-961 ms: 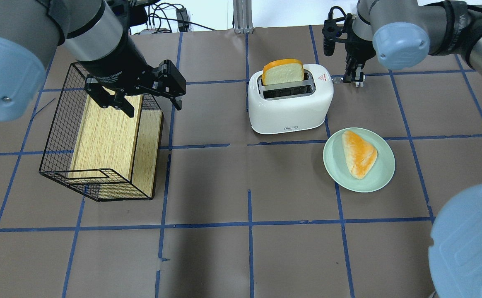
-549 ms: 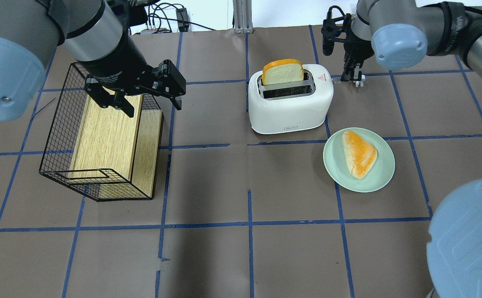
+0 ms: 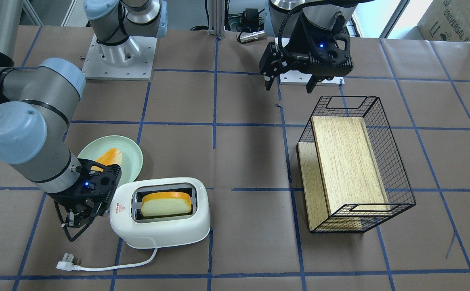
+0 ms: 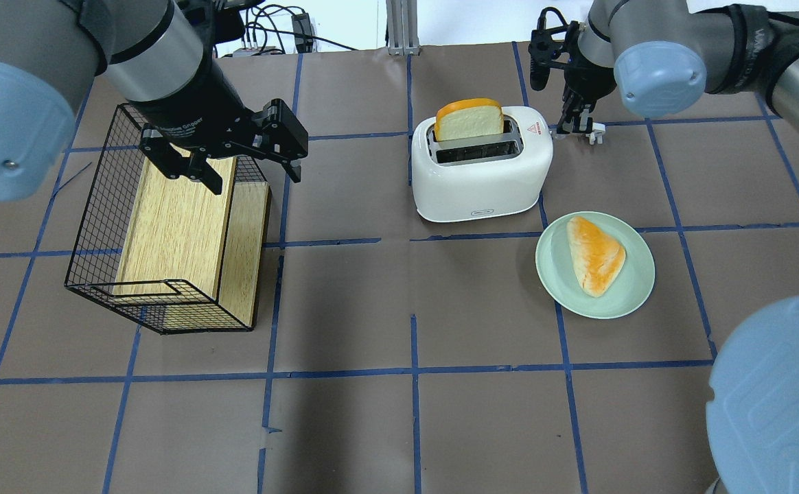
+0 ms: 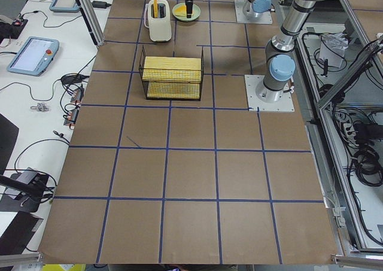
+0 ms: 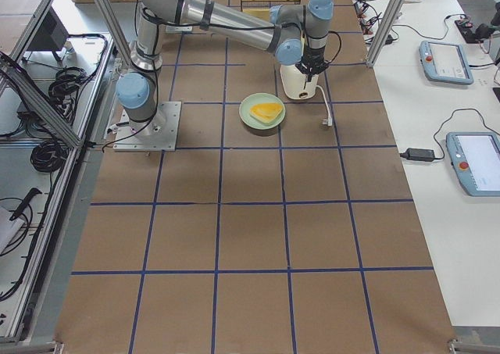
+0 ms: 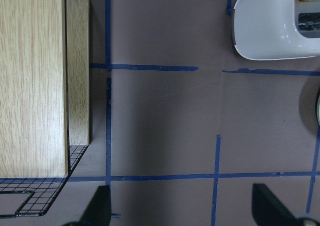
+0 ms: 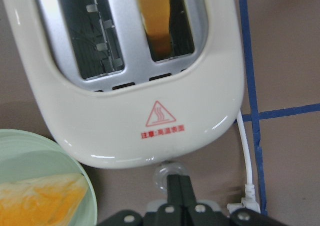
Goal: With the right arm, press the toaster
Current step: 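Lower the right gripper onto the toaster lever beside the white cord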
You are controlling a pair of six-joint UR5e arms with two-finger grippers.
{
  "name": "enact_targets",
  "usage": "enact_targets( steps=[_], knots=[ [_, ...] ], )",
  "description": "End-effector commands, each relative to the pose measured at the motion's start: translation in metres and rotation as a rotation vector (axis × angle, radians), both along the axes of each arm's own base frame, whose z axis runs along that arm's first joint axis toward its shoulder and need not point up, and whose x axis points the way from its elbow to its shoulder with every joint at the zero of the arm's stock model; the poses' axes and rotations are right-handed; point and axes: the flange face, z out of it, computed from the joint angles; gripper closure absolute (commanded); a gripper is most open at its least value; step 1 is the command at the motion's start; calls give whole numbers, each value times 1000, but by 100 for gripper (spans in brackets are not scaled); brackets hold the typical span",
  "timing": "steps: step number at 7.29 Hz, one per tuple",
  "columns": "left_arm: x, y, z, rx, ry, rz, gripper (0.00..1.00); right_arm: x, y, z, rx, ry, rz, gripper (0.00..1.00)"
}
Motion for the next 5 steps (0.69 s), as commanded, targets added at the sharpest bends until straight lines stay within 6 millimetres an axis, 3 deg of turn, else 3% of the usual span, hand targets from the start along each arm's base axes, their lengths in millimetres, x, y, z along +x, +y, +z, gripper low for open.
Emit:
enact_targets(
  steps=[1, 5],
  knots=[
    [0, 0, 0, -1, 0, 0, 0, -3, -7, -19, -6, 4, 17, 99],
    [0, 0, 0, -1, 0, 0, 0, -7, -11, -34, 12, 4, 18, 99]
  ],
)
